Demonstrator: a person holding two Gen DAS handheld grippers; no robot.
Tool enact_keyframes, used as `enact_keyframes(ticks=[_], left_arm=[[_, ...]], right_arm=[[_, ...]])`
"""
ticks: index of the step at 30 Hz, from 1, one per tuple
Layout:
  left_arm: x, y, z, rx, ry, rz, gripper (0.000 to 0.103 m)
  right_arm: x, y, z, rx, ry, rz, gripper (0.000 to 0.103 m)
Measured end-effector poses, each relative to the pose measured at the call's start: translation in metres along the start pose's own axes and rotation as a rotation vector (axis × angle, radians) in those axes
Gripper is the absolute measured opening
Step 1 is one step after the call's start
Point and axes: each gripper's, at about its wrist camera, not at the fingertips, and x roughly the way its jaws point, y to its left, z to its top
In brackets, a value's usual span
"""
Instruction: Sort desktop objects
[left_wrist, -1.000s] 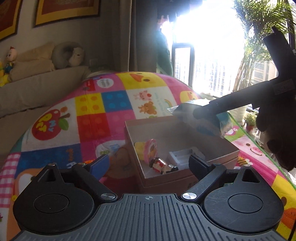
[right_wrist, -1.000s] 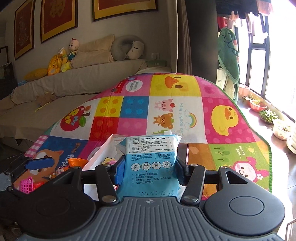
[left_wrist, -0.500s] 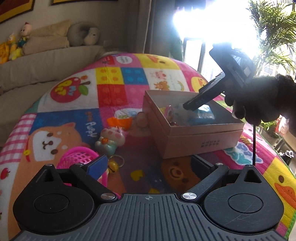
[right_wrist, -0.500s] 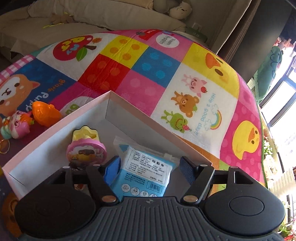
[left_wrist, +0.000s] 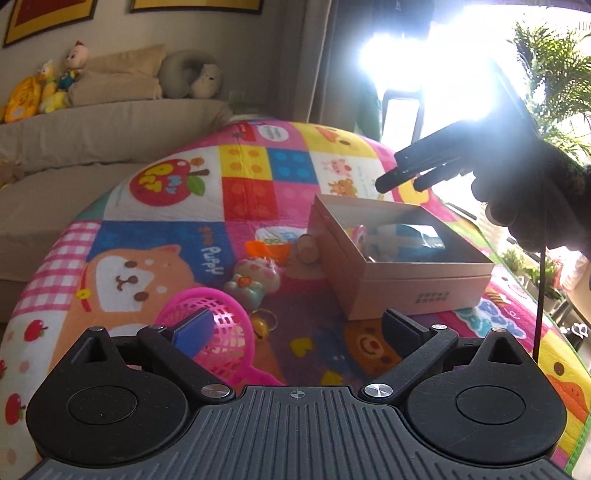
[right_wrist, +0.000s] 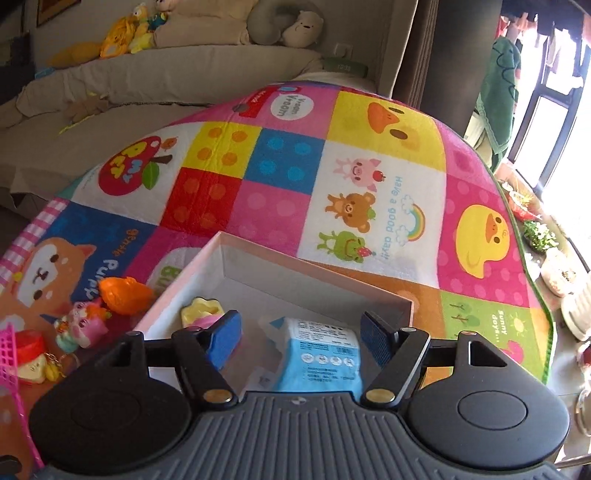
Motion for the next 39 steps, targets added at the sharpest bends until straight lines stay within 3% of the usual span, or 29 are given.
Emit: enact_keyframes(ticks=[2, 3, 4, 11, 14, 17, 20, 25, 30, 31, 33, 35, 39], left_arm=[[-0.003, 0.008, 0.002, -0.018, -0.009, 0.033, 0.100], [-0.004, 0.012, 0.002, -0.024, -0.014, 0.049, 0.100], [-0.005, 0.015, 0.001, -0.028, -0.018, 0.065, 0.101], [-0.010, 0.046, -0.016, -0.091, -0.028, 0.123, 0.101], [-0.008, 0.056, -0.023, -0.128, -0.015, 0.112, 0.101], [-0.008, 0.061, -0.028, -0.149, -0.009, 0.091, 0.101], [-0.008, 0.060, -0.030, -0.154, -0.010, 0.054, 0.102], [-0.006, 0.053, -0.032, -0.131, -0.004, 0.004, 0.102], [-0.007, 0.051, -0.033, -0.134, -0.011, -0.018, 0.103], [-0.007, 0.051, -0.033, -0.138, -0.012, -0.026, 0.103], [-0.006, 0.051, -0.033, -0.147, -0.011, -0.037, 0.103], [-0.005, 0.049, -0.033, -0.141, -0.009, -0.032, 0.103], [-0.006, 0.051, -0.034, -0.150, -0.013, -0.035, 0.103]], right_arm=[[0.000, 0.022, 0.011, 0.011, -0.017, 0.067, 0.060], [0.005, 0.034, 0.016, 0.005, -0.009, 0.092, 0.043], [0.011, 0.044, 0.022, 0.006, 0.005, 0.111, 0.033], [0.088, 0.089, 0.046, 0.141, 0.226, 0.213, 0.034], [0.116, 0.103, 0.045, 0.140, 0.271, 0.185, 0.035], [0.138, 0.115, 0.046, 0.087, 0.267, 0.099, 0.035], [0.154, 0.118, 0.044, 0.080, 0.305, 0.083, 0.034], [0.148, 0.129, 0.026, 0.028, 0.360, 0.131, 0.033], [0.103, 0.140, -0.001, -0.053, 0.469, 0.250, 0.033], [0.092, 0.140, 0.000, -0.068, 0.457, 0.266, 0.033], [0.068, 0.137, 0.012, -0.116, 0.367, 0.231, 0.034], [0.060, 0.130, 0.031, -0.138, 0.286, 0.144, 0.036], [0.098, 0.120, 0.056, -0.151, 0.300, -0.031, 0.035]])
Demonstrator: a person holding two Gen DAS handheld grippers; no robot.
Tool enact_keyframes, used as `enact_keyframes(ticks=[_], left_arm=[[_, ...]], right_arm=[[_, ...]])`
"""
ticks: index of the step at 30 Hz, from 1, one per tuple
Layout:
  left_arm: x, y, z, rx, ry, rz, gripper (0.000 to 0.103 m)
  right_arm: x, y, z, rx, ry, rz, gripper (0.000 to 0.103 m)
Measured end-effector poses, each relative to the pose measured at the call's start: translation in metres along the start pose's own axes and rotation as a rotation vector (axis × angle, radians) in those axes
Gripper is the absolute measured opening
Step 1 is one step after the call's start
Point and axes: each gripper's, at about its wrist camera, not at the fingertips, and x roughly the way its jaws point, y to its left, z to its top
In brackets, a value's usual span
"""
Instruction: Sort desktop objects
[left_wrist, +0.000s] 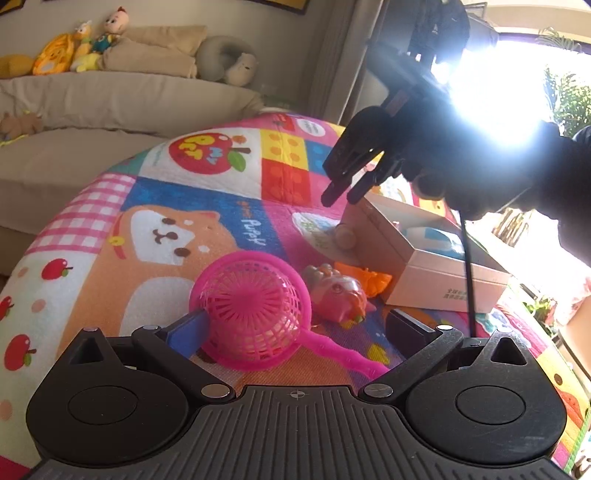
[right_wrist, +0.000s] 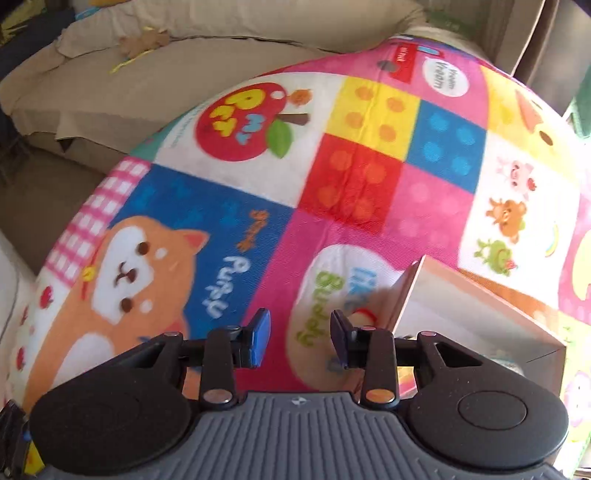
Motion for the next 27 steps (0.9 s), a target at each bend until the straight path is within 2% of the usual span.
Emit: enact_keyframes(ticks=[2, 4, 8, 10, 15, 20, 27], left_arm=[[0.000, 0.001, 0.000, -0.007, 0.001, -0.003, 0.103], [0.001, 0.003, 0.000, -0.015, 0.005, -0.008, 0.103], [0.000, 0.005, 0.000, -0.026, 0.002, -0.012, 0.103], [-0.001, 0.005, 0.000, -0.025, -0.003, -0.014, 0.103], [-0.001, 0.005, 0.001, -0.028, -0.008, -0.012, 0.103], [-0.008, 0.005, 0.002, -0.022, -0.011, -0.021, 0.103], [-0.014, -0.009, 0.001, 0.007, 0.016, -0.039, 0.103]], right_arm=[[0.024, -0.002, 0.008, -0.008, 0.028, -0.098, 0.029], [0.046, 0.000, 0.013, -0.030, 0.051, -0.163, 0.016], [0.070, 0.003, 0.017, -0.062, 0.088, -0.227, 0.015], [0.073, 0.006, 0.014, -0.072, 0.105, -0.229, 0.015], [0.057, 0.022, -0.006, -0.082, 0.146, -0.141, 0.015], [0.019, 0.060, -0.047, -0.098, 0.174, 0.020, 0.015], [-0.043, 0.045, -0.122, -0.089, 0.123, 0.199, 0.015]])
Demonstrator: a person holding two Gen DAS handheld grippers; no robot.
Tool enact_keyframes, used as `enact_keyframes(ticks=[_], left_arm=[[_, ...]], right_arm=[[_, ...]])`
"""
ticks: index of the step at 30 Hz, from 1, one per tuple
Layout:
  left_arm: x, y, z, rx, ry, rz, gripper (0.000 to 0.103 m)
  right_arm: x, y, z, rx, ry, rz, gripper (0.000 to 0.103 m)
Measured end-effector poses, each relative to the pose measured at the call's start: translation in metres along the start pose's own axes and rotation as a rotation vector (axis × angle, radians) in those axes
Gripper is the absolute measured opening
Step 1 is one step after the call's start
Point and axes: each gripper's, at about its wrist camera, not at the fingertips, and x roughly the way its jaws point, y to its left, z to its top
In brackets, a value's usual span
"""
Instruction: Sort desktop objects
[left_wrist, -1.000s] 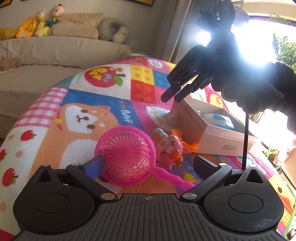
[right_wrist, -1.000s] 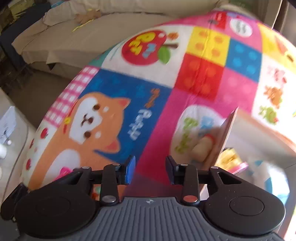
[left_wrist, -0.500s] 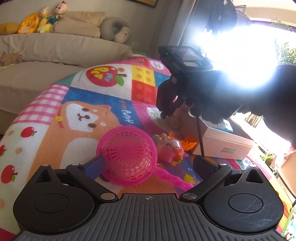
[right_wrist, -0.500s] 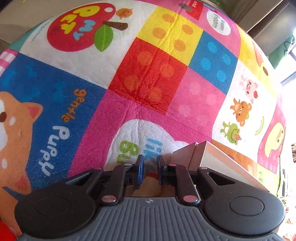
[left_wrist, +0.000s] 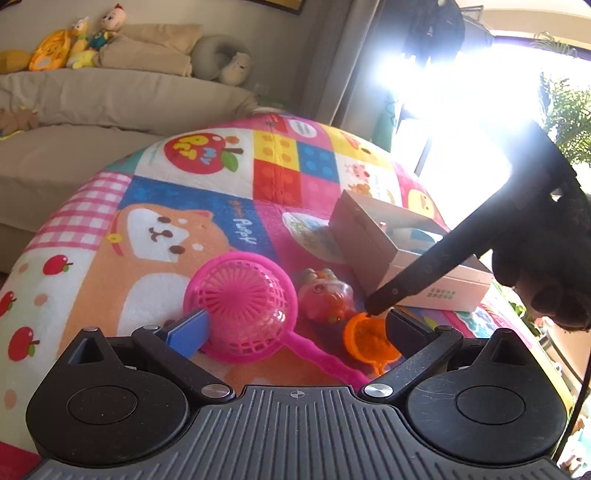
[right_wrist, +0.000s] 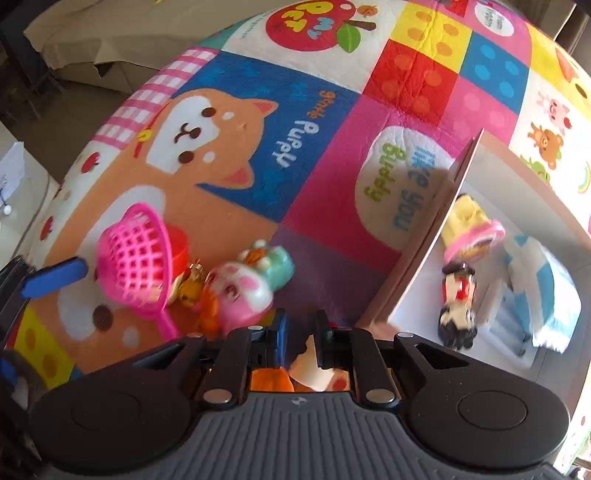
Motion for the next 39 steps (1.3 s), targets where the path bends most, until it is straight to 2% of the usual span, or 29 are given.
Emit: enact_keyframes(ticks=[3, 5, 7, 9, 12, 14, 16, 17, 20, 23, 26, 28, 30, 33, 35, 38, 39], left_arm=[[-0.001, -0.016, 0.001, 0.049, 0.005, -0.016, 0.103], [-0.002, -0.026, 0.003, 0.081, 0.004, -0.025, 0.103], [0.000, -0.035, 0.005, 0.106, 0.004, -0.026, 0.103], [0.002, -0.042, 0.006, 0.123, 0.008, -0.029, 0.103], [0.008, -0.052, 0.007, 0.144, 0.027, -0.033, 0.103], [0.013, -0.056, 0.007, 0.156, 0.042, -0.033, 0.103], [0.018, -0.059, 0.007, 0.166, 0.058, -0.032, 0.103], [0.020, -0.061, 0.007, 0.170, 0.065, -0.030, 0.103], [0.025, -0.063, 0.007, 0.180, 0.083, -0.018, 0.103], [0.028, -0.063, 0.006, 0.179, 0.098, -0.007, 0.103], [0.031, -0.063, 0.005, 0.181, 0.112, 0.001, 0.103], [0.031, -0.064, 0.005, 0.192, 0.116, 0.011, 0.103], [0.029, -0.064, 0.004, 0.205, 0.117, 0.019, 0.103], [0.028, -0.062, 0.003, 0.212, 0.123, 0.033, 0.103], [0.028, -0.061, 0.002, 0.214, 0.128, 0.044, 0.103], [0.030, -0.060, -0.001, 0.221, 0.138, 0.063, 0.103], [0.031, -0.060, -0.002, 0.228, 0.144, 0.072, 0.103]], right_arm=[[-0.028, -0.016, -0.026, 0.028, -0.091, 0.005, 0.015], [-0.050, -0.034, -0.036, 0.059, -0.190, -0.005, 0.021], [-0.069, -0.061, -0.043, 0.133, -0.283, -0.041, 0.039], [-0.079, -0.099, -0.046, 0.239, -0.342, -0.084, 0.042], [-0.072, -0.154, -0.048, 0.400, -0.356, -0.131, 0.042], [-0.057, -0.182, -0.045, 0.469, -0.330, -0.148, 0.041], [-0.041, -0.200, -0.040, 0.509, -0.305, -0.145, 0.033], [-0.030, -0.206, -0.037, 0.519, -0.290, -0.129, 0.032], [-0.015, -0.206, -0.022, 0.519, -0.295, -0.070, 0.033], [-0.009, -0.190, -0.004, 0.440, -0.307, -0.056, 0.033], [-0.004, -0.178, 0.005, 0.360, -0.313, -0.115, 0.037], [-0.001, -0.177, 0.005, 0.318, -0.318, -0.183, 0.050], [-0.005, -0.184, 0.001, 0.339, -0.321, -0.191, 0.052], [-0.019, -0.186, -0.015, 0.368, -0.351, -0.249, 0.052], [-0.039, -0.172, -0.035, 0.326, -0.429, -0.278, 0.052], [-0.073, -0.133, -0.079, 0.205, -0.566, -0.231, 0.058], [-0.080, -0.120, -0.092, 0.173, -0.598, -0.205, 0.066]])
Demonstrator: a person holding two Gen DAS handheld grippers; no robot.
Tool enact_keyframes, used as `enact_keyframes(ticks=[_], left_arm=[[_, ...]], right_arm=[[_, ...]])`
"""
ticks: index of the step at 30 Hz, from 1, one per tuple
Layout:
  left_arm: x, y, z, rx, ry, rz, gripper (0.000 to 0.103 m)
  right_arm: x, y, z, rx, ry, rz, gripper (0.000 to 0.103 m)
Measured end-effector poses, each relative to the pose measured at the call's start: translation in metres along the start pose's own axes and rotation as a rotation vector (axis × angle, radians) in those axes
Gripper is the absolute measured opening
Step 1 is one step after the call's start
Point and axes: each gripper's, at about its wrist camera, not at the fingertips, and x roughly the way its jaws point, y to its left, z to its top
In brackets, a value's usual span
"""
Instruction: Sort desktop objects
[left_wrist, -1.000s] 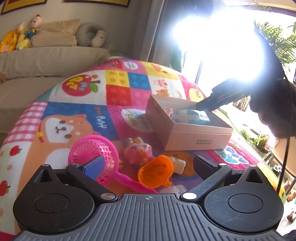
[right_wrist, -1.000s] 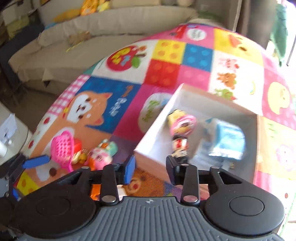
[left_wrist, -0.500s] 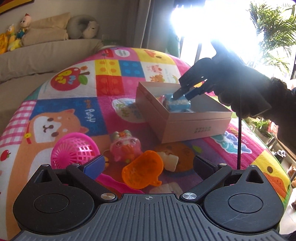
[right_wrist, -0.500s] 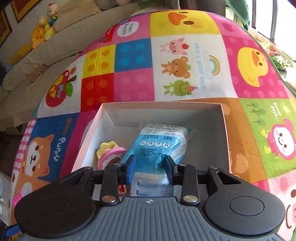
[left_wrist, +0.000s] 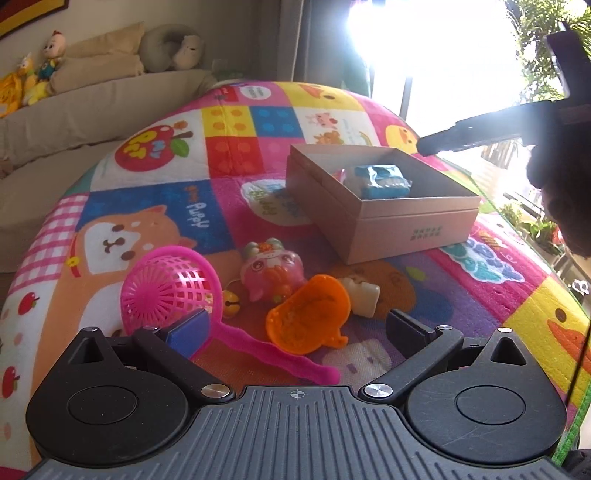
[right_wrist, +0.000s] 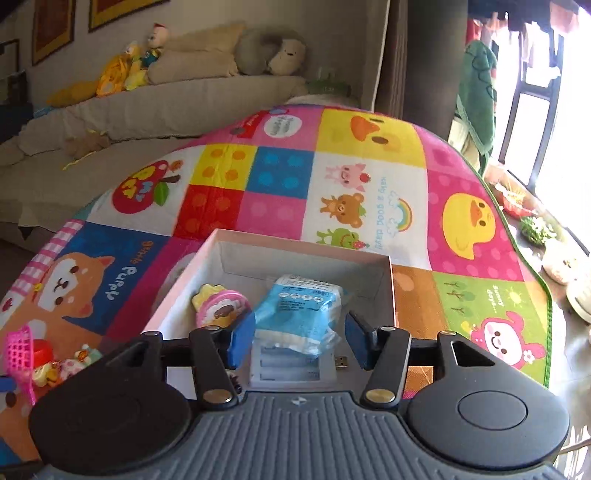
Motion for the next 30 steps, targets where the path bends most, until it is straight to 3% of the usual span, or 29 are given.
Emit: enact_keyframes(ticks=[2, 5, 8, 13, 15, 19, 23, 26, 27, 29, 30], left_arm=[[0.000, -0.001, -0.002, 0.016, 0.014, 0.016, 0.103], [-0.003, -0.003, -0.007, 0.040, 0.031, 0.038, 0.103], [-0.009, -0.004, -0.010, 0.063, 0.038, 0.066, 0.103], [-0.017, -0.004, -0.007, 0.072, 0.035, 0.091, 0.103], [-0.016, -0.006, -0.004, 0.077, 0.032, 0.089, 0.103], [-0.005, -0.016, 0.000, 0.092, 0.031, 0.045, 0.103], [0.015, -0.027, 0.001, 0.101, 0.056, 0.020, 0.103], [0.028, -0.033, 0.003, 0.113, 0.058, 0.047, 0.103], [0.030, -0.035, 0.004, 0.114, 0.061, 0.046, 0.103], [0.034, -0.038, 0.006, 0.112, 0.070, 0.028, 0.103], [0.036, -0.039, 0.007, 0.110, 0.080, 0.014, 0.103]], right_arm=[[-0.025, 0.021, -0.020, -0.047, -0.034, 0.096, 0.070], [-0.030, 0.052, -0.047, -0.108, 0.007, 0.211, 0.069], [-0.010, 0.077, -0.064, -0.149, 0.078, 0.281, 0.056], [0.020, 0.091, -0.077, -0.098, 0.139, 0.354, 0.035], [0.024, 0.092, -0.081, -0.092, 0.151, 0.353, 0.026], [0.010, 0.075, -0.086, -0.056, 0.123, 0.332, 0.026], [-0.006, 0.046, -0.096, -0.022, 0.111, 0.240, 0.026], [-0.012, 0.027, -0.108, 0.010, 0.113, 0.149, 0.026], [-0.014, 0.021, -0.112, 0.027, 0.118, 0.129, 0.030], [-0.016, 0.009, -0.119, 0.079, 0.128, 0.105, 0.053], [-0.017, 0.004, -0.123, 0.108, 0.125, 0.100, 0.071]])
